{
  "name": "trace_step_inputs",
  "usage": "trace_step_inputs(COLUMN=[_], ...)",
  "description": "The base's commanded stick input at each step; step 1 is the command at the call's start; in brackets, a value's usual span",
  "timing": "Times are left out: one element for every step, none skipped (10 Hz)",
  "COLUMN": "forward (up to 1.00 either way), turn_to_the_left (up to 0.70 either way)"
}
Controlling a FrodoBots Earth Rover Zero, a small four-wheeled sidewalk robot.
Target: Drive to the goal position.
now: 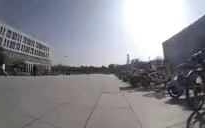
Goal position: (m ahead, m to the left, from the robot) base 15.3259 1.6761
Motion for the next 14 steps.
trace_step_inputs(forward=[0.50, 0.50, 0.50, 0.50, 0.50, 0.50, 0.50, 0.50, 0.50, 0.50, 0.50, 0.50, 0.50, 0.50], turn_to_the_left=[0.00, 0.00, 0.00, 0.00, 0.00, 0.00, 0.00, 0.00, 0.00, 0.00, 0.00, 0.00, 0.00, 0.00])
